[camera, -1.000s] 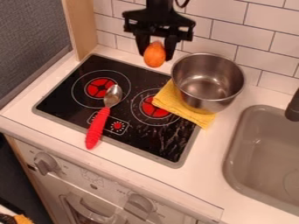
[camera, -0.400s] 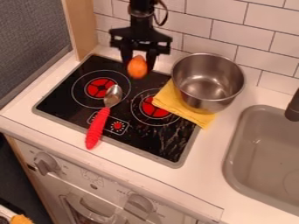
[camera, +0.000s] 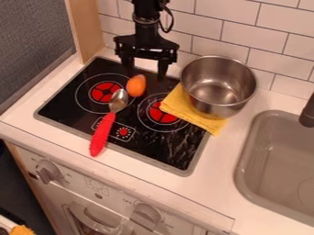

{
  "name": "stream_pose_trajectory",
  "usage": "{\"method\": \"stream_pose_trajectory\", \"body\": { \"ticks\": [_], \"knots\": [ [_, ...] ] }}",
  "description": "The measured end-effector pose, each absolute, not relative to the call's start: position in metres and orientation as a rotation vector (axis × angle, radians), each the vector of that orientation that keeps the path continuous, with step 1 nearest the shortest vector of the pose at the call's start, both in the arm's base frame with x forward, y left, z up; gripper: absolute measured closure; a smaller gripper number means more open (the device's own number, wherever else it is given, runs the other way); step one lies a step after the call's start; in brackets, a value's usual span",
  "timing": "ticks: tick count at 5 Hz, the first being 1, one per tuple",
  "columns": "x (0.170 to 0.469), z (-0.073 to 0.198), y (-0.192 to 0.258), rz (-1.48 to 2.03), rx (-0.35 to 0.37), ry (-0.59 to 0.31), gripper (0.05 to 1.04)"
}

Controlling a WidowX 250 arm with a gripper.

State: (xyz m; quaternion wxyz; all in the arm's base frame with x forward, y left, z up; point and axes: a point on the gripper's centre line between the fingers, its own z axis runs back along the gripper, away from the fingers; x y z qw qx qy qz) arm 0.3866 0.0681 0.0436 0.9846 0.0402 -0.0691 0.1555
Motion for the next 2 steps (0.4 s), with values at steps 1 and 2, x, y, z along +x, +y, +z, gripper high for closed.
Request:
{"method": "stream_pose_trajectory", "body": {
  "ticks": [1,2],
  "knots": [
    [0.389,0.053,0.066,0.293,0.068,-0.167,0.079],
    [0.390,0.082,0.064,0.262,0.055,-0.225,0.083]
  ]
}}
